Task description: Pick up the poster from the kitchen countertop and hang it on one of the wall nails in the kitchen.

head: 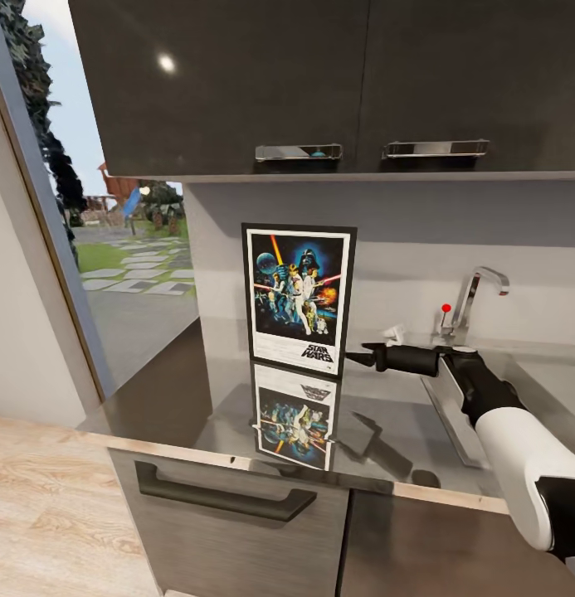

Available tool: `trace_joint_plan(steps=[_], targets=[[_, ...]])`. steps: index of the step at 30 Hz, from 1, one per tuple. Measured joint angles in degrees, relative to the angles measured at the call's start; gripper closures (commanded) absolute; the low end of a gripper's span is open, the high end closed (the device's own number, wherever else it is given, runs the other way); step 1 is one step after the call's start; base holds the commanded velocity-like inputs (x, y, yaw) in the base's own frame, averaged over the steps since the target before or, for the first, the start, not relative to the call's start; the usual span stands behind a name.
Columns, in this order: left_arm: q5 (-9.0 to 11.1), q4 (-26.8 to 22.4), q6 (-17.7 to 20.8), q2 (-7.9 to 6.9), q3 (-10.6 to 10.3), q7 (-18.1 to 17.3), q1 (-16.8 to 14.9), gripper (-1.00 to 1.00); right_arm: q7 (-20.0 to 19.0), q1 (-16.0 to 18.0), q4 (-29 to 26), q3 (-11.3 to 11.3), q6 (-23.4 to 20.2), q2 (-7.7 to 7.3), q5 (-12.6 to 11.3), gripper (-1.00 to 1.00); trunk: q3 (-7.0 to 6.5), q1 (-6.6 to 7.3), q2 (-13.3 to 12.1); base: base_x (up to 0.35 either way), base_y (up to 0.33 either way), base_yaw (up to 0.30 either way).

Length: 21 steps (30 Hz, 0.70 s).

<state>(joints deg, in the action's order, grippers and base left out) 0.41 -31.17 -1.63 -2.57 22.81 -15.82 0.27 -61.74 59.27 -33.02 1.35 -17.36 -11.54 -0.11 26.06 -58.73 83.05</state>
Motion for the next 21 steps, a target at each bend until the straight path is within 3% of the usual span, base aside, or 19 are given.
trace_joint_plan(steps=[12,21], targets=[[0.00,0.00,0.00,-0.01,0.00,0.01,0.00,-1.00,-3.80,0.02,-0.06,0.00,0.06,-0.58,-0.05,-1.00,0.00,0.00,0.00,0.000,0.000,0.000],[0.00,0.00,0.00,-0.02,0.00,0.01,0.00,-1.00,-4.35,0.00,-0.08,-0.14,0.05,-0.60,-0.05,-1.00,0.00,0.00,0.00,0.000,0.000,0.000]])
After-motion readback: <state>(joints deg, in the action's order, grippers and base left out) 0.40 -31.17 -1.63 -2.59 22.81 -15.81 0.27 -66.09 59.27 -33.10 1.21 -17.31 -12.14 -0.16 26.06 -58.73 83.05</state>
